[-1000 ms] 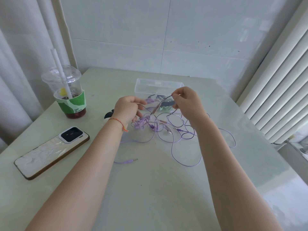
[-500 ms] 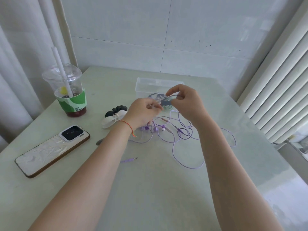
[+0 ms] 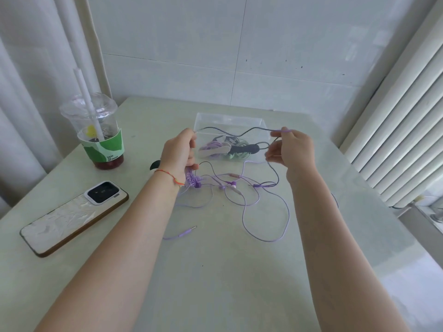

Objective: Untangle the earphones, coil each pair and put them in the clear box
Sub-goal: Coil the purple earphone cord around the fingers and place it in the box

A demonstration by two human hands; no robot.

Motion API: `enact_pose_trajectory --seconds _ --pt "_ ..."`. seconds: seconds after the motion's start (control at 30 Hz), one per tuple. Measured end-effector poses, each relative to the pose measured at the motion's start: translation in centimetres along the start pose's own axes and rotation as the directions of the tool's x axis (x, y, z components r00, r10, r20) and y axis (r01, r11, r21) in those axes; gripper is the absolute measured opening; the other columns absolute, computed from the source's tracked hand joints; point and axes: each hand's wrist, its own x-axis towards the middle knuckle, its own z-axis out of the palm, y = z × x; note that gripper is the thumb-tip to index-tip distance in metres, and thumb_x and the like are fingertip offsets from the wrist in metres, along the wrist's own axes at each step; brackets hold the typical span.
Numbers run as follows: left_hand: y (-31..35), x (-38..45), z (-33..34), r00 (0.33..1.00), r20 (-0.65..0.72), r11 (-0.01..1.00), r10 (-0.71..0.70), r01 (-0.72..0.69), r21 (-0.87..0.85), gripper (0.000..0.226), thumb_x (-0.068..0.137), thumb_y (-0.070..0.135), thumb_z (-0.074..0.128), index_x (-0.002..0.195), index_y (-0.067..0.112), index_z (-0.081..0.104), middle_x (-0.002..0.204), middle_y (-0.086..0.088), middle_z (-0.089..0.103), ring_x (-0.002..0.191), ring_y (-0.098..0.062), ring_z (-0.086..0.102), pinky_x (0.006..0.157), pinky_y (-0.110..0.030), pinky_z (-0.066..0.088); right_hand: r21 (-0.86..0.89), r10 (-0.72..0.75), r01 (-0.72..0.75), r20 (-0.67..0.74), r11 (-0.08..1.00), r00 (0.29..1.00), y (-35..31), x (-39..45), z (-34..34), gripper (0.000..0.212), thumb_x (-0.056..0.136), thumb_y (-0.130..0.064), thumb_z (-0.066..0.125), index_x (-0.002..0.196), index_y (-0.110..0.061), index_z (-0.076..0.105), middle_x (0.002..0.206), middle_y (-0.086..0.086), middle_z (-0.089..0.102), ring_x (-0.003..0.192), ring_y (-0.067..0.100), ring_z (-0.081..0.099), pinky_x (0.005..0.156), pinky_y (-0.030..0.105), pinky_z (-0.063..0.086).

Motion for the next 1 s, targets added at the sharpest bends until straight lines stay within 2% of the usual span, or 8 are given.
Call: enact_pose_trajectory --seconds 0.1,0.27,0.37,0.47,0.6,0.77,0.9,1.0 --pt "0.1 0.2 -0.1 1.000 -0.002 0.999 -0.029 0.029 -0.029 0.027 0.088 0.018 0.041 0.062 0.020 0.034 0.040 0.007 0.022 0.034 -0.014 0.017 0.047 -0.022 0.036 0.046 -0.054 0.057 -0.068 0.997 0.996 -0.2 0.1 0.1 0.028 0.096 -0.007 0.039 0.109 -0.008 0.063 0.093 0.009 0.065 0.075 0.020 0.064 0.059 0.026 0.055" --pt "0.0 0.6 -0.2 0.995 -0.014 0.995 -0.100 0.100 -0.003 0.027 0.086 0.015 0.035 0.060 0.020 0.029 0.037 0.007 0.021 0.031 -0.013 0.014 0.045 -0.018 0.015 -0.316 -0.181 0.157 -0.050 0.936 0.982 0.5 0.6 0.0 0.055 0.086 0.000 0.033 0.135 -0.018 0.052 0.137 0.003 0.050 0.117 0.019 0.051 0.098 0.038 0.045" --pt "0.0 0.6 0.0 0.995 0.078 0.992 -0.067 0.058 0.109 0.027 0.090 0.020 0.038 0.063 0.019 0.036 0.037 0.008 0.024 0.033 -0.012 0.016 0.043 -0.016 0.013 -0.444 -0.155 0.148 0.021 0.884 0.988 0.6 0.6 0.1 0.047 0.085 -0.003 0.037 0.122 -0.017 0.062 0.110 0.004 0.065 0.079 0.020 0.062 0.074 0.029 0.050" --pt "-0.5 0.1 0.2 0.974 0.215 0.955 0.075 -0.132 0.265 0.027 0.096 0.020 0.048 0.070 0.013 0.051 0.038 0.010 0.030 0.039 -0.012 0.020 0.039 -0.016 0.016 -0.536 -0.175 0.176 0.054 0.826 0.983 0.4 0.1 0.1 0.039 0.085 -0.005 0.039 0.106 -0.018 0.070 0.074 -0.006 0.055 0.047 0.011 0.042 0.046 0.021 0.033" --pt "-0.7 -0.7 0.8 0.896 0.408 0.868 0.176 -0.337 0.365 0.027 0.093 0.030 0.065 0.075 0.010 0.065 0.044 0.009 0.038 0.040 -0.009 0.029 0.039 -0.016 0.027 -0.390 -0.235 0.320 0.250 0.864 0.939 -0.8 -1.7 1.1 0.042 0.082 -0.001 0.043 0.099 -0.025 0.072 0.088 -0.006 0.065 0.057 0.015 0.052 0.053 0.021 0.044" --pt "-0.7 -1.0 1.2 0.878 0.426 0.881 0.218 -0.364 0.301 0.038 0.092 0.032 0.066 0.063 0.010 0.056 0.046 0.003 0.046 0.038 -0.013 0.037 0.042 -0.021 0.033 -0.349 -0.071 0.375 0.644 0.859 0.762 -1.2 -3.5 2.3 0.039 0.082 0.003 0.053 0.108 -0.020 0.070 0.091 -0.005 0.071 0.060 0.013 0.063 0.061 0.022 0.055" --pt "-0.7 -1.2 1.2 0.879 0.422 0.847 0.220 -0.387 0.364 0.044 0.092 0.044 0.062 0.065 0.009 0.058 0.047 0.004 0.046 0.042 -0.016 0.040 0.046 -0.021 0.036 -0.470 -0.113 0.508 0.645 0.722 0.756 -0.2 -2.7 2.4 0.013 0.085 -0.016 0.070 0.097 -0.019 0.075 0.080 -0.008 0.066 0.055 -0.006 0.051 0.053 0.004 0.035" --pt "-0.8 -1.1 1.0 0.872 0.461 0.841 0.164 -0.368 0.397 0.034 0.089 0.034 0.069 0.080 0.002 0.066 0.052 -0.002 0.051 0.044 -0.015 0.044 0.049 -0.018 0.038 -0.558 -0.206 0.523 0.532 0.644 0.821 0.4 -1.8 2.3 0.008 0.089 -0.022 0.067 0.089 -0.016 0.072 0.074 -0.013 0.060 0.062 -0.002 0.050 0.056 0.009 0.034"
